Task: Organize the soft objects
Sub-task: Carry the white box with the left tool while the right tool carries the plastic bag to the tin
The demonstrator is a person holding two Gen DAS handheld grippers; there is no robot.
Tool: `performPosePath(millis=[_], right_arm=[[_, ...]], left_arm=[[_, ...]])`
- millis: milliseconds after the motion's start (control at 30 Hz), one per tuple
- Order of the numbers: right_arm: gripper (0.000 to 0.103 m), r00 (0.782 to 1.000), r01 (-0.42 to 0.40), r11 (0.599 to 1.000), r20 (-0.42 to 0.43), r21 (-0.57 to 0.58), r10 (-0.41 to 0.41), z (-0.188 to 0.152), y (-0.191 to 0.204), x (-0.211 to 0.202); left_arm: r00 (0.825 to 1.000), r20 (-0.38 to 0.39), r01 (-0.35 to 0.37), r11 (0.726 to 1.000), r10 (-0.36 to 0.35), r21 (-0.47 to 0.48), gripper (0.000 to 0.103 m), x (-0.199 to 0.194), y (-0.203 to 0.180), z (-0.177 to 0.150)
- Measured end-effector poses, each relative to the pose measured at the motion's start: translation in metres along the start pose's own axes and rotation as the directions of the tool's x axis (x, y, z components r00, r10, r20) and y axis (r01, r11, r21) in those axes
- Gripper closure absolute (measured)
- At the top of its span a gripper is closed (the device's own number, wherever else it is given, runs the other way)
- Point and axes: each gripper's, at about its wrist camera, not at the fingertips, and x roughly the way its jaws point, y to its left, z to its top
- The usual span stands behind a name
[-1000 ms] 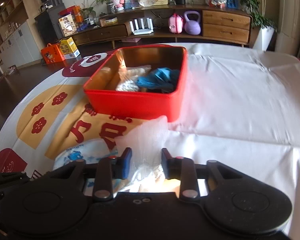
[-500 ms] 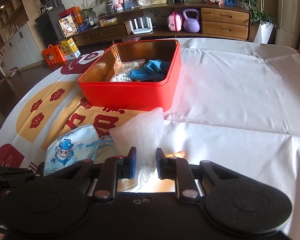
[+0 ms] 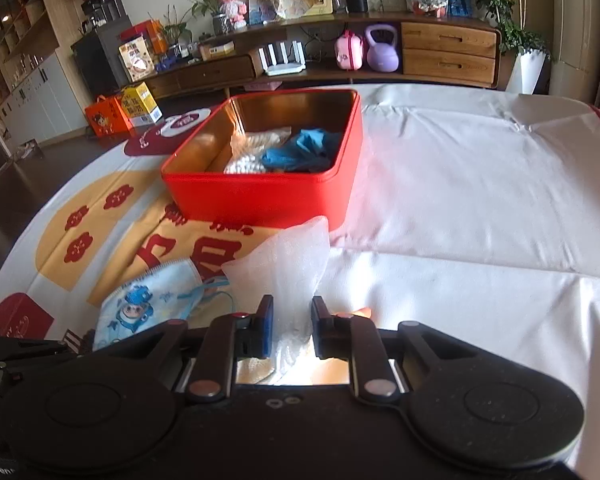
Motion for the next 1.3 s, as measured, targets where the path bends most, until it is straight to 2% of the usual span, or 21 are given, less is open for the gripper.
performPosePath(millis=[433, 767, 1033, 1300], right_arm=[[0.089, 0.995, -0.029, 1.0, 0.096, -0.009, 0.03, 0.017, 0.009, -0.049], [0.089, 0.991, -0.042, 0.999, 0.124, -0.024, 0.044, 0.037, 0.02, -0.071], [0.089, 0.988, -0.029, 0.998, 0.153, -0.049, 0.036, 0.07, 0.027, -0.07], [0.088, 0.984, -0.008, 0.999, 0.177, -0.044, 0.016, 0.106, 0.024, -0.049]], left_arm=[[0.997, 0.071, -0.029, 0.998, 0.033, -0.054, 0.056, -0.039, 0.005, 0.016], [0.988, 0.138, -0.063, 0.996, 0.07, -0.057, 0.056, -0.067, 0.004, 0.053], [0.978, 0.191, -0.087, 0.996, 0.088, -0.017, 0.055, -0.074, 0.002, 0.093], [0.967, 0.23, -0.119, 0.993, 0.111, 0.022, 0.055, -0.062, 0.007, 0.13]])
